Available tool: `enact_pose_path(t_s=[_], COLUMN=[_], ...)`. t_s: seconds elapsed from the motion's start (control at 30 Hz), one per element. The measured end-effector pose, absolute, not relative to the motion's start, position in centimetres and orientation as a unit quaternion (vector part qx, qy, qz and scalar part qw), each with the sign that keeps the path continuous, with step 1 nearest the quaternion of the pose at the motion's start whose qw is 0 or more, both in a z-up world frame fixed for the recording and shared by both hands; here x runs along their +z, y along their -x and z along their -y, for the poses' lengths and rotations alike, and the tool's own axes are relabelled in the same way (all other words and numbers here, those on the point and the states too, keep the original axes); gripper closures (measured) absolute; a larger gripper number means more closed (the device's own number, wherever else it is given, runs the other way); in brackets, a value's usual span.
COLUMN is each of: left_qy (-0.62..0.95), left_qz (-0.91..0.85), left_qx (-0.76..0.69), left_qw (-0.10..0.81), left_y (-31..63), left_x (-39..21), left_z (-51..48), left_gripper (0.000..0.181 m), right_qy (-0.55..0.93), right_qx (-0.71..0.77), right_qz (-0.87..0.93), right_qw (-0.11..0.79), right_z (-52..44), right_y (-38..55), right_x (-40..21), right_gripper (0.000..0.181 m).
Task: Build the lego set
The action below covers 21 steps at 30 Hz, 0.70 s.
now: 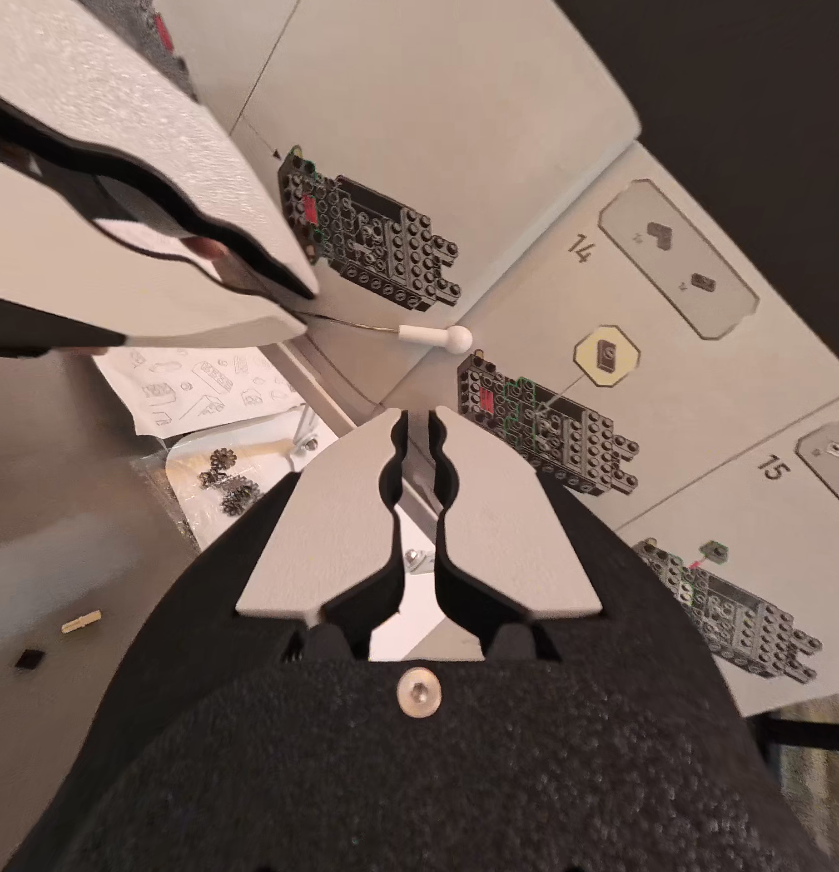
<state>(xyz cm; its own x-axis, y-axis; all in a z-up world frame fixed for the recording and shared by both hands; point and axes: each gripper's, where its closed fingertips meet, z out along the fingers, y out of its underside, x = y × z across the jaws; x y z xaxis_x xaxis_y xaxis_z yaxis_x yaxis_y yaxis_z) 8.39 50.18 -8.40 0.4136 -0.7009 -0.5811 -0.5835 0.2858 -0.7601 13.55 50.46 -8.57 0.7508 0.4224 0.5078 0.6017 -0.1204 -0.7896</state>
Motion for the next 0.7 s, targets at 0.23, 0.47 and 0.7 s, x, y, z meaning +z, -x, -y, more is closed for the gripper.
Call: enact_pose_path(t_s=[0.23,0.47,0.7], left_qy=[0.610,0.604,0.631], left_qz=[-0.524,-0.517,-0.478], left_qx=[-0.053,-0.044,-0.041], left_qw=[0.592,0.605,0.610], left_y=[-7.0,-7.2,-7.3], left_x=[-9.7,-10.0,-9.8], left_z=[-50.1,-50.0,-51.0], left_gripper=[0.171,0.169,0.180], right_qy=[0.744,0.736,0.745], right_qx=[-0.041,-0.063,-0.083], right_qz=[0.306,0.311,0.297], right_qw=[0.593,0.598,0.592], right_z=[-50.8,-50.9,-50.9], right_y=[-14.1,-14.2,-14.8], right_x=[-7.5,-7.6,-8.2], right_gripper=[0.170,0.171,0.172])
